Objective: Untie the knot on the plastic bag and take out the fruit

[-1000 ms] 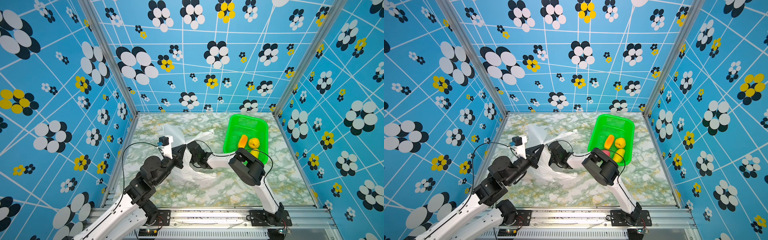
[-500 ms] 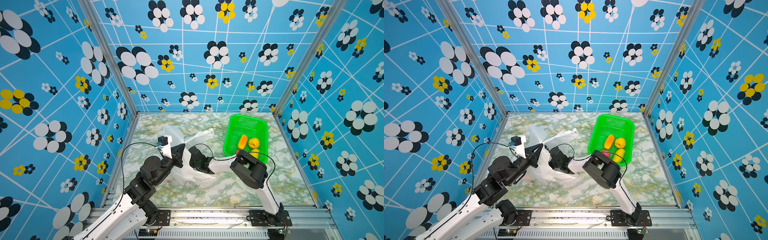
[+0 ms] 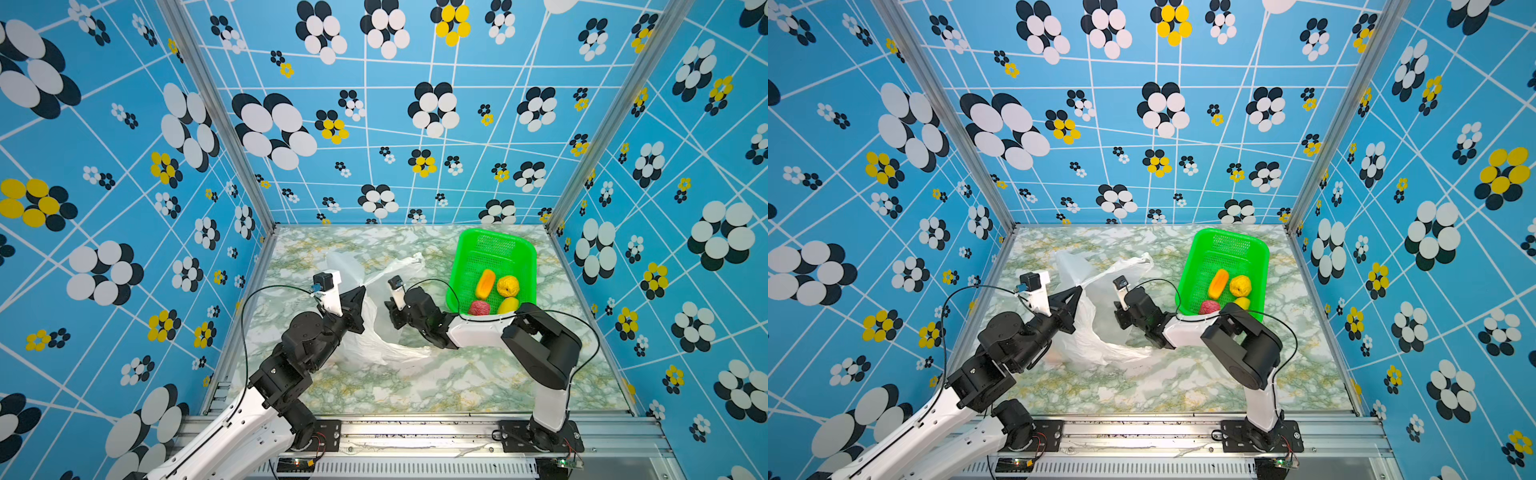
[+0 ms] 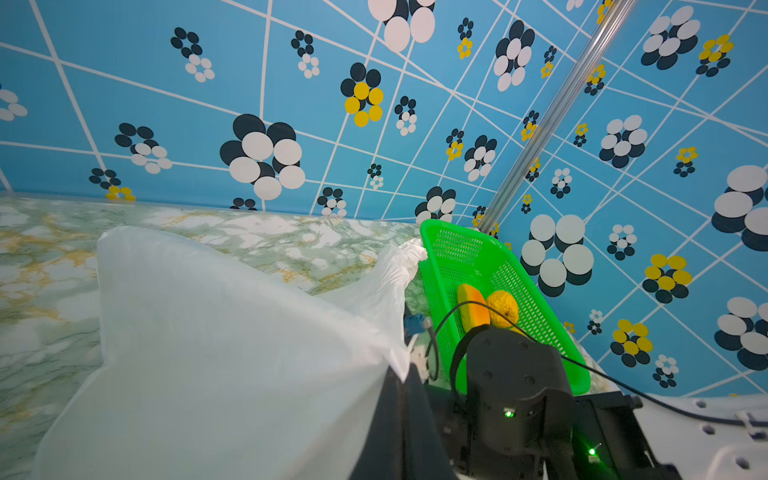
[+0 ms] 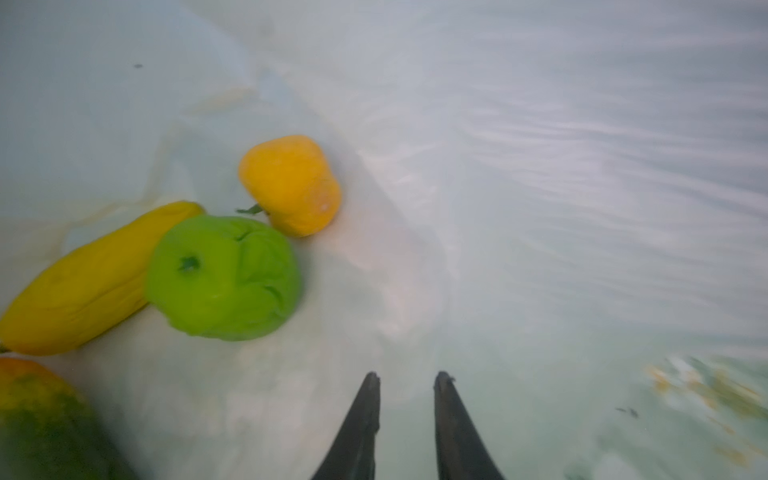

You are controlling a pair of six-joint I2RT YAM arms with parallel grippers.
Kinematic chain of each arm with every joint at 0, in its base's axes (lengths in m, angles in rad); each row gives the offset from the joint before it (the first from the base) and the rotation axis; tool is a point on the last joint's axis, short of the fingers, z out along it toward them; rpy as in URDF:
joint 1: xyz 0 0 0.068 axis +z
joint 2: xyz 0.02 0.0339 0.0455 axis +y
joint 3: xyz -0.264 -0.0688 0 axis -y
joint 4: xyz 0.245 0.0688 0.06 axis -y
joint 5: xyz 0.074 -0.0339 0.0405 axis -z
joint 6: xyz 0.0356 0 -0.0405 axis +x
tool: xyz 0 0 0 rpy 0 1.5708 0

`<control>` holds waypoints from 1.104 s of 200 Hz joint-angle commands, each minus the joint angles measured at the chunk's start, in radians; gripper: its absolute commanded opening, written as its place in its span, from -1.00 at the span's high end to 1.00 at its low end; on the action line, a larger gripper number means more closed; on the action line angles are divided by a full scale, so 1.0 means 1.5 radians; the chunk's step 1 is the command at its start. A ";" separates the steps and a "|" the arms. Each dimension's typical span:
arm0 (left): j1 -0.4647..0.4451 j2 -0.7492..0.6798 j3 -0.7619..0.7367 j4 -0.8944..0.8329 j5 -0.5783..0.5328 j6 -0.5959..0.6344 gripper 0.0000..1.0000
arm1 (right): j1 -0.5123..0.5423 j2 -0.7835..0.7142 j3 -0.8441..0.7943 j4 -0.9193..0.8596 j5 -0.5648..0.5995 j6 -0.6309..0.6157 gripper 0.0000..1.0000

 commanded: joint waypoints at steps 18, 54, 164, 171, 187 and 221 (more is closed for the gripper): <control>-0.004 0.013 0.005 -0.006 -0.005 -0.003 1.00 | -0.011 -0.095 -0.085 0.083 0.121 -0.008 0.52; -0.004 0.016 0.006 -0.007 -0.006 0.000 1.00 | -0.008 -0.124 -0.111 0.107 0.092 -0.027 0.50; -0.004 0.006 0.003 -0.005 0.000 -0.007 1.00 | -0.102 0.038 -0.029 0.130 -0.082 0.160 -0.92; -0.004 0.006 0.003 -0.005 0.001 -0.005 1.00 | -0.110 0.057 0.001 0.121 -0.124 0.161 -0.88; -0.003 0.006 0.005 -0.007 0.001 -0.005 1.00 | -0.122 0.095 0.053 0.113 -0.232 0.162 -0.69; -0.004 0.005 0.007 -0.008 0.002 -0.007 1.00 | -0.129 0.125 0.061 0.165 -0.304 0.183 -0.22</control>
